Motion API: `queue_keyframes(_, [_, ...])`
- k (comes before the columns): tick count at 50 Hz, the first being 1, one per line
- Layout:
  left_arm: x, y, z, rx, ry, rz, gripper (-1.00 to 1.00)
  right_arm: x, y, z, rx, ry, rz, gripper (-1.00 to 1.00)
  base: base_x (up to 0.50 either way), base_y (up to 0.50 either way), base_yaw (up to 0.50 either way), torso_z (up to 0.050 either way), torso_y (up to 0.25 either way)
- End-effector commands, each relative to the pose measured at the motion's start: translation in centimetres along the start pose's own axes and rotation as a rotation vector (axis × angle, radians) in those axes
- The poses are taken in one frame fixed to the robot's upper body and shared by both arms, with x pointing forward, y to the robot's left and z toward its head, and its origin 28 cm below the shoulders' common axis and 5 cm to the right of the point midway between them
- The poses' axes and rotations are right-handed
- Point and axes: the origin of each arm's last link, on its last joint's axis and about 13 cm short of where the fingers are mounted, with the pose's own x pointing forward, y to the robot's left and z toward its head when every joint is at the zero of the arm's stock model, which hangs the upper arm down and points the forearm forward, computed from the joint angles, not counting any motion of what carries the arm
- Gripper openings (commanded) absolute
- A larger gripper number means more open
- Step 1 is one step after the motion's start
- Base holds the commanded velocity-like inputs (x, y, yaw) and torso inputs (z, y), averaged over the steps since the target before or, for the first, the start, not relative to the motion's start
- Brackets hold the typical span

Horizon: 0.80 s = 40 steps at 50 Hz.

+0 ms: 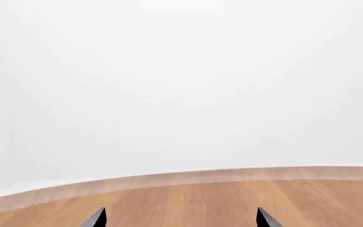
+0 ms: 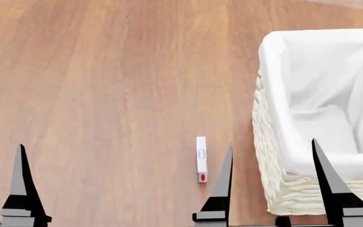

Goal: Pick up the alphabet soup and the cream cheese box, and put them in the basket.

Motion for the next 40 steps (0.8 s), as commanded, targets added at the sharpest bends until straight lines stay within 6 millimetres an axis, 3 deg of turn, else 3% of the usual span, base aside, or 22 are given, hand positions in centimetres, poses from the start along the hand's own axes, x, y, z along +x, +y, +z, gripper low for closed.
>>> queue_keyframes(1, [0.04, -0.01, -0.15, 0.005, 0.003, -0.001, 1.00, 0.05, 0.02, -0.14, 0.000, 0.004, 0.002, 1.00, 0.00, 0.00, 0.00, 0.000, -0.176])
queue_keyframes(40, [0.08, -0.03, -0.32, 0.007, 0.001, 0.005, 1.00, 0.20, 0.08, -0.58, 0.004, 0.016, 0.002, 1.00, 0.00, 0.00, 0.00, 0.000, -0.161])
